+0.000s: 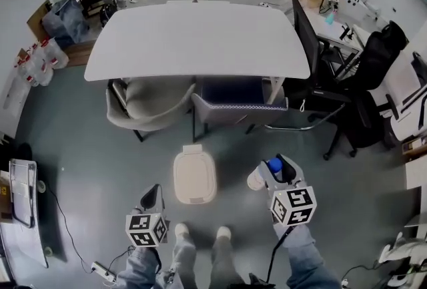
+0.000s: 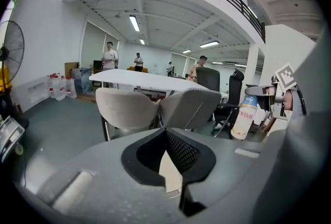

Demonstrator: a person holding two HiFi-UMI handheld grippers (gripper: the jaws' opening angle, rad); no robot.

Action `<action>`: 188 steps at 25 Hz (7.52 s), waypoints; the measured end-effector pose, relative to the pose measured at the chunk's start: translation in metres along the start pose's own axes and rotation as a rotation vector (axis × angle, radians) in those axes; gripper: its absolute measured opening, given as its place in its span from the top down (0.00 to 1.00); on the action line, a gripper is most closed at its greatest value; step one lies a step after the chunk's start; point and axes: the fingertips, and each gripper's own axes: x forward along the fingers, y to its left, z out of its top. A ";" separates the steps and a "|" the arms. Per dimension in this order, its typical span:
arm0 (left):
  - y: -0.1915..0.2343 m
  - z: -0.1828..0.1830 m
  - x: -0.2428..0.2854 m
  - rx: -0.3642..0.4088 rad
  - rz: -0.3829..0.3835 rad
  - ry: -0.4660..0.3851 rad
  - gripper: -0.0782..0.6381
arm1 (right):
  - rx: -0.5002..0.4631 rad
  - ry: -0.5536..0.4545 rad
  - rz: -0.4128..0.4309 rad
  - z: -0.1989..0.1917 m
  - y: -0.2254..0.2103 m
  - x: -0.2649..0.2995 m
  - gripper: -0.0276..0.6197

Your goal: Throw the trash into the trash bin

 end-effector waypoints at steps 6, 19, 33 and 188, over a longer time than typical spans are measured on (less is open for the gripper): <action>0.002 -0.089 0.048 -0.017 -0.008 0.092 0.88 | 0.008 0.059 0.018 -0.082 0.007 0.035 0.65; -0.011 -0.255 0.132 -0.016 -0.065 0.182 0.88 | 0.118 0.183 -0.002 -0.284 0.036 0.072 0.65; -0.018 -0.345 0.169 -0.004 -0.101 0.315 0.88 | 0.097 0.283 0.035 -0.346 0.050 0.087 0.65; 0.023 0.090 -0.130 -0.056 0.098 -0.297 0.88 | 0.154 -0.096 -0.093 0.006 0.064 -0.068 0.95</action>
